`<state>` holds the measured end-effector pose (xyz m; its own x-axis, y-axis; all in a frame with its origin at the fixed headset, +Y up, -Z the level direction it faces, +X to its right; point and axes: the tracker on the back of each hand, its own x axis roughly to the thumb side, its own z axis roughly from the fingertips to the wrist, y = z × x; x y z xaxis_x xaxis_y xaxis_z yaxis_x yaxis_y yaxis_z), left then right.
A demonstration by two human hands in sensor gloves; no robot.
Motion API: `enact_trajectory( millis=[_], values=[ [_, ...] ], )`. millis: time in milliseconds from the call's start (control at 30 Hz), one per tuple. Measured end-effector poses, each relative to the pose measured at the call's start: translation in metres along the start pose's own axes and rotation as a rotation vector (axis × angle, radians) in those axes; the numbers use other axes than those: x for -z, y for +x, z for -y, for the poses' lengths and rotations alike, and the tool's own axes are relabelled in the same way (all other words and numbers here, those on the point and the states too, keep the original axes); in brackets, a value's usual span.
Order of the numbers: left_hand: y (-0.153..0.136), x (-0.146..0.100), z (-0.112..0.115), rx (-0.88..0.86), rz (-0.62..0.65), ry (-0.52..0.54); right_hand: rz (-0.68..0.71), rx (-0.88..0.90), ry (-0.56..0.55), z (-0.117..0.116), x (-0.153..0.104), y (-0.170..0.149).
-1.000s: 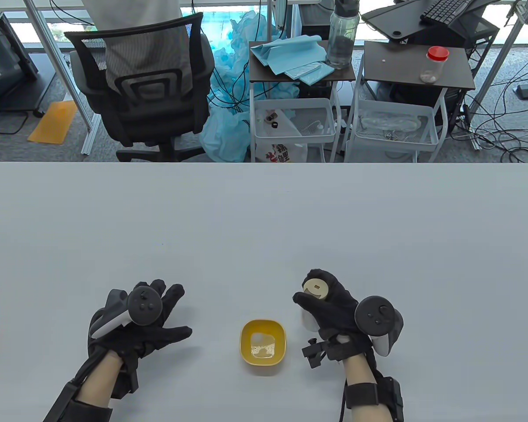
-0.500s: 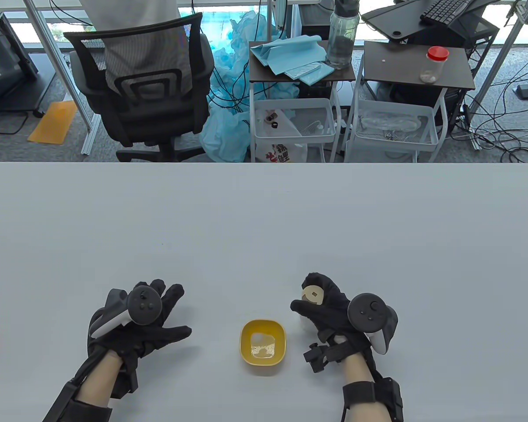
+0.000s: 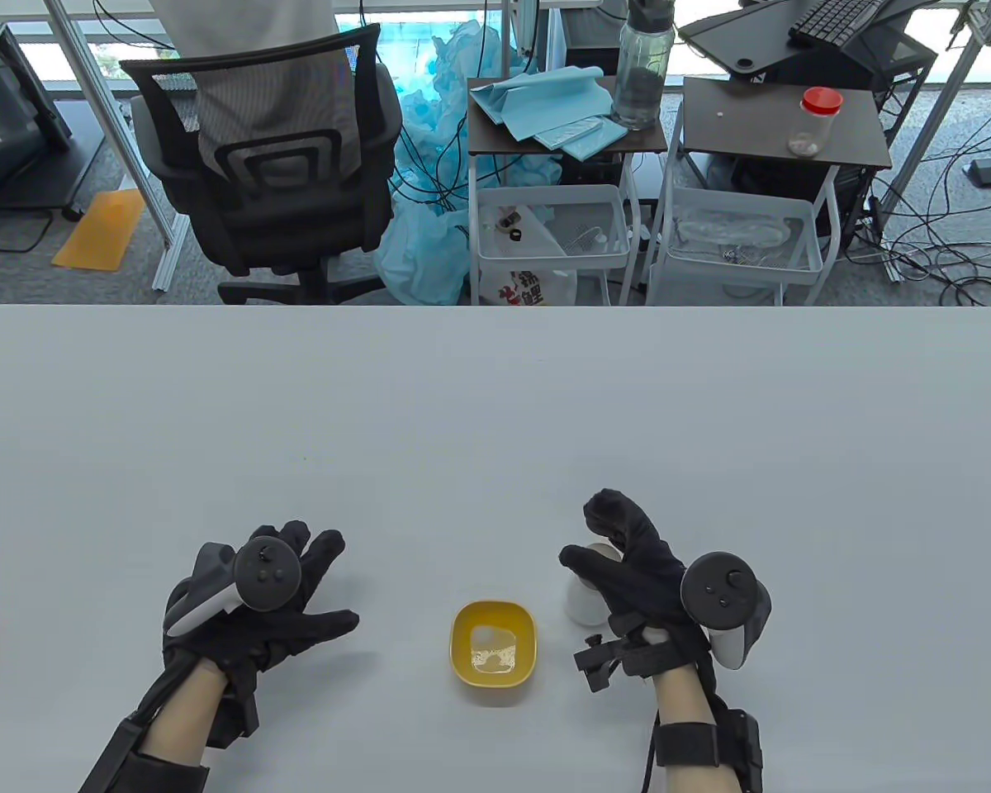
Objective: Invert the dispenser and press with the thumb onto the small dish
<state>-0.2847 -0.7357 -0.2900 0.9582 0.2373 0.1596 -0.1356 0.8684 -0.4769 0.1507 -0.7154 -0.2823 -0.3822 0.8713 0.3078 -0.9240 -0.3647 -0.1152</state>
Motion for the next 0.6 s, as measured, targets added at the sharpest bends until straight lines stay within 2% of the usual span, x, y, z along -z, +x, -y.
enact_trajectory(
  millis=[133, 333, 600],
  values=[
    [0.0, -0.001, -0.001, -0.004, 0.003, 0.011, 0.067, -0.057, 0.04, 0.008, 0.003, 0.022],
    [0.0, -0.002, -0.002, 0.018, -0.014, 0.023, 0.134, -0.178, 0.133, 0.008, 0.002, 0.048],
    [0.005, -0.006, -0.004, 0.053, -0.005, 0.082, 0.136, -0.503, 0.279, -0.004, -0.001, 0.079]
  ],
)
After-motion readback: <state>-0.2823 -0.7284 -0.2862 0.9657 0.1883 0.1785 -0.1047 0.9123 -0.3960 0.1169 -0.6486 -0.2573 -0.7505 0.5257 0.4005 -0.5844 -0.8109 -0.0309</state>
